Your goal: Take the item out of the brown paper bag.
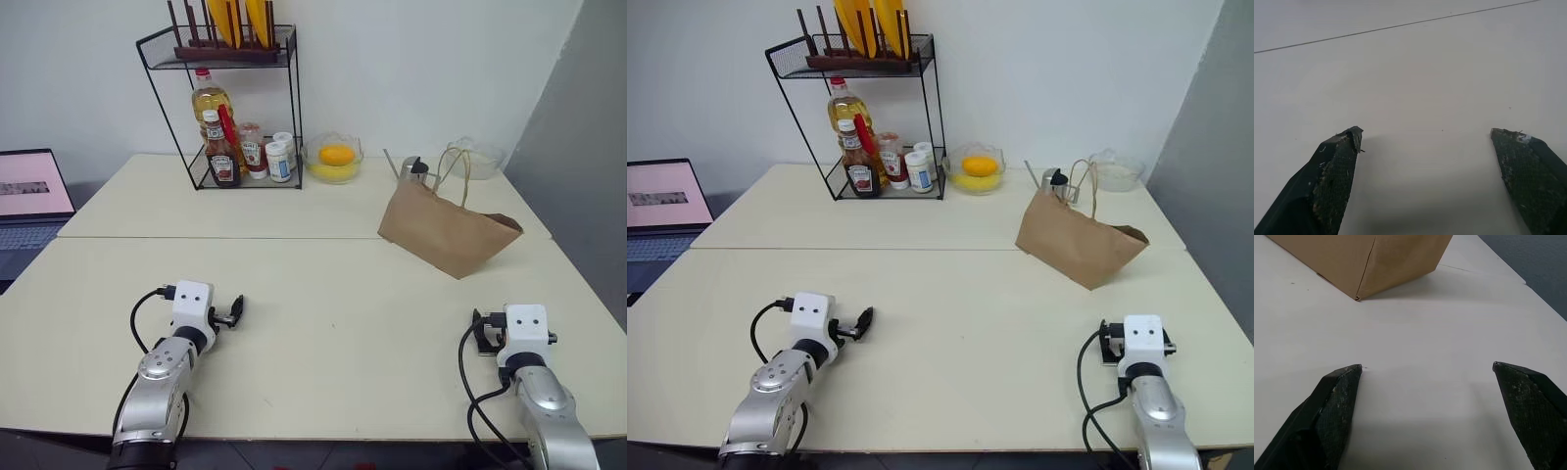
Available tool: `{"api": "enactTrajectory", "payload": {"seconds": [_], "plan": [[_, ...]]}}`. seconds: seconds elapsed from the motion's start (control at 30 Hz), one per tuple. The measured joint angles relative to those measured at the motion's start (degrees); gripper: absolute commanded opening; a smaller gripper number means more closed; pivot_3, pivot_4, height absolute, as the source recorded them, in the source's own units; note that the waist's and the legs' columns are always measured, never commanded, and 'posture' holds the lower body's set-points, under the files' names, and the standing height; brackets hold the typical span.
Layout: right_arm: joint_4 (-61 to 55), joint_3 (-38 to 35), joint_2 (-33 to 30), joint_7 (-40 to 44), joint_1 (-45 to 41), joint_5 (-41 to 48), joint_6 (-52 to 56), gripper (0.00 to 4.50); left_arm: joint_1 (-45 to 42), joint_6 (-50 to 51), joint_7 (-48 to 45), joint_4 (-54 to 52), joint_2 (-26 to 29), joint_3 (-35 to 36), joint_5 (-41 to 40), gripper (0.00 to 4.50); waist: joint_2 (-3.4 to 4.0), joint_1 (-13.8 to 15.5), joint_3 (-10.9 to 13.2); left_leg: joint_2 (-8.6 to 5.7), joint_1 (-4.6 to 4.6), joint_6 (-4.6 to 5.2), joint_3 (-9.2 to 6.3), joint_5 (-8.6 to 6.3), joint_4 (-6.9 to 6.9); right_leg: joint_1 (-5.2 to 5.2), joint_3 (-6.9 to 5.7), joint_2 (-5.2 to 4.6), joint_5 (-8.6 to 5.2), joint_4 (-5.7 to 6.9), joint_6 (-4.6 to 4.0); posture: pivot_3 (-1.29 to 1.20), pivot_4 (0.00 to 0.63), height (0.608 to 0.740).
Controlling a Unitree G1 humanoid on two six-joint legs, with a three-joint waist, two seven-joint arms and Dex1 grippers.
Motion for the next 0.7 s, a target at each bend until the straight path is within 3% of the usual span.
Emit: {"api": "enactTrajectory", "payload": {"seconds": [0.33,0.47,0.7], "plan": [[0.04,0.79,-0.69,0.62,-0.55,-0.73,0.11,4.50,1.14,1.07,-0.79,-1.78,0.14,0.75,-0.30,4.46,0.00,-0.08,0.00,0.00,-0.05,0.00,0.01,0.00,-0.04,-0.05,0.00,0.00,0.00,-0.04,0.00,0.00,0.150,0.740],[-1.29,2.27,-2.81,1.97,-0.62,-2.30,1.30,4.50,-0.51,2.77,-5.86,-1.75,4.28,0.13,-0.64,4.46,0.02,0.03,0.04,0.00,-0.18,-0.01,0.00,0.00,-0.08,-0.19,-0.05,0.00,0.00,-0.03,0.00,0.00,0.150,0.740],[-9.82,3.56,-7.74,6.15,-4.76,-2.48,6.60,4.50,-10.97,6.41,-19.48,-1.76,13.99,-3.04,-2.99,4.46,0.04,0.24,0.07,-0.03,-0.36,-0.01,0.00,0.01,-0.03,-0.39,-0.05,-0.01,0.00,-0.02,0.00,0.00,0.150,0.740]]}}
